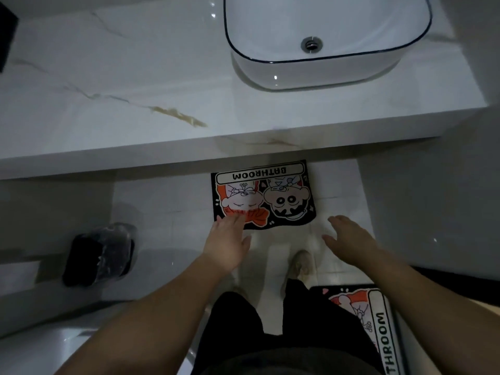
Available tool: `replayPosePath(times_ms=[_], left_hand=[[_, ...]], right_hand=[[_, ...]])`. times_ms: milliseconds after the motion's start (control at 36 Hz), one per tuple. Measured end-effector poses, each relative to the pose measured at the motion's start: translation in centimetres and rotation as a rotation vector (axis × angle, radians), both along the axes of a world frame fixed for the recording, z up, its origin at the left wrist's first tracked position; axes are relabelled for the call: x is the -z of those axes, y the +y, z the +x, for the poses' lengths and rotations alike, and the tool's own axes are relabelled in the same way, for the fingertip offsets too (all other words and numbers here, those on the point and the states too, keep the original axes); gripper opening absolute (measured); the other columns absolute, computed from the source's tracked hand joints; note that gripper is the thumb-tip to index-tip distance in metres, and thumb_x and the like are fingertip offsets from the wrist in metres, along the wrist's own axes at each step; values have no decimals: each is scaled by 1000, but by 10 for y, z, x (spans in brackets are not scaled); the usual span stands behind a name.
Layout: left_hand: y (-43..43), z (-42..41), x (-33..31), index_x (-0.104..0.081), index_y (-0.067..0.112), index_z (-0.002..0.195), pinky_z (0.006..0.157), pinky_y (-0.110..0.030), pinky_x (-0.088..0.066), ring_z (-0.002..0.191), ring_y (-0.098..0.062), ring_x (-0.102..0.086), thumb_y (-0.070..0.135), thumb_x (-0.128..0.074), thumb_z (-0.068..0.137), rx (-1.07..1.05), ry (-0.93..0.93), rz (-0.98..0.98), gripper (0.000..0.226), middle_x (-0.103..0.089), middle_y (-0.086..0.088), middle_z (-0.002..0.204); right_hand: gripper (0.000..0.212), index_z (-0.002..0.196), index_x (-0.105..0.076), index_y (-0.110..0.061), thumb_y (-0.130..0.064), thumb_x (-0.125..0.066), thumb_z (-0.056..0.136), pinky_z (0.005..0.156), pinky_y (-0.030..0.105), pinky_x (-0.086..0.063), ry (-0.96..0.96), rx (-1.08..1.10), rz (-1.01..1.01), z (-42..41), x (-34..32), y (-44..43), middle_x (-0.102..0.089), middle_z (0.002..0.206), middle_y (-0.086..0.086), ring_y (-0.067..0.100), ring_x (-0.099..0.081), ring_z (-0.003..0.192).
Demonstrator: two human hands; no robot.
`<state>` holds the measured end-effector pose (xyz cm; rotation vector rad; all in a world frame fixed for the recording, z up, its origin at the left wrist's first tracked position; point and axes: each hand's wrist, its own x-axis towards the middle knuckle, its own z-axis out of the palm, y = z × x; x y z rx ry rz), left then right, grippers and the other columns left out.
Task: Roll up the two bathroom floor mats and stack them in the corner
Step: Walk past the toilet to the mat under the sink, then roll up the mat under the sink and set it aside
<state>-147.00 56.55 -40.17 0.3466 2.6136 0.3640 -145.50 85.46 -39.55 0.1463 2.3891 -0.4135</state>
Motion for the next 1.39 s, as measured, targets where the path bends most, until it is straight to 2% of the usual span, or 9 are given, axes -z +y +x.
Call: replayPosePath(times_ms=[306, 639, 778, 889, 972, 1056, 1167, 1278, 1389], left_hand=[[-32, -58, 89, -44, 12, 137, 109, -43, -32, 128, -26, -44, 31, -45, 89, 61, -47, -19, 52, -51, -8, 136], [-45, -146, 304, -31, 8, 145, 115, -42, -23, 137, -29, -33, 30, -38, 97, 232, -2, -119, 53, -36, -12, 150], [-18, -179, 417, -61, -3, 116, 85, -56, -50, 96, -41, -66, 23, -60, 72, 330, 61, 7, 51, -66, -23, 112], [20, -197, 480, -44, -1, 137, 113, -54, -25, 130, -40, -43, 13, -59, 84, 372, 122, 61, 57, -46, -22, 141], [40, -209, 520, -38, -1, 141, 114, -54, -18, 134, -42, -38, 13, -53, 85, 480, 153, 35, 59, -40, -24, 145], [51, -218, 546, -12, 9, 151, 120, -43, 3, 146, -27, -9, 15, -43, 95, 575, 131, -64, 65, -11, -13, 159], [55, -225, 553, -10, 12, 151, 120, -42, -3, 146, -24, -7, 15, -43, 93, 624, 135, -94, 67, -10, -9, 159], [59, -232, 555, -13, 11, 151, 120, -39, -7, 145, -23, -11, 17, -43, 93, 610, 166, -102, 65, -14, -8, 159], [61, -238, 565, -15, 10, 150, 120, -34, -7, 145, -23, -16, 17, -43, 94, 579, 200, -71, 64, -18, -9, 158]], right_hand=[[62, 146, -28, -8, -37, -47, 94, 103, 35, -40, -106, -82, 33, -53, 88, -23, -34, 149, 14, 29, -42, 130], [57, 142, -37, -10, -35, -50, 92, 95, 36, -47, -40, 23, 7, -119, 323, -41, -46, 139, 15, 31, -52, 119], [60, 143, -32, -12, -37, -49, 92, 99, 40, -44, -95, 92, 52, -154, 439, -20, -44, 138, 17, 33, -49, 122], [54, 140, -33, -8, -29, -50, 93, 100, 38, -41, -81, 217, 55, -182, 513, 0, -43, 137, 19, 34, -46, 123], [55, 138, -32, -5, -28, -49, 91, 98, 43, -43, -28, 392, 64, -196, 562, 17, -42, 132, 21, 37, -49, 117], [71, 139, -24, -5, -21, -61, 81, 101, 49, -42, -26, 579, 71, -201, 601, 29, -37, 134, 23, 41, -45, 121], [78, 137, -30, -2, -34, -63, 75, 99, 47, -43, -33, 709, 20, -195, 643, 46, -40, 128, 23, 39, -45, 117], [67, 137, -32, 8, -33, -56, 90, 96, 38, -44, -13, 722, -22, -186, 657, 49, -41, 135, 27, 37, -49, 119], [44, 102, -56, -9, -41, -68, 74, 74, 34, -50, 58, 713, 34, -185, 662, 51, -62, 101, 16, 34, -61, 91]])
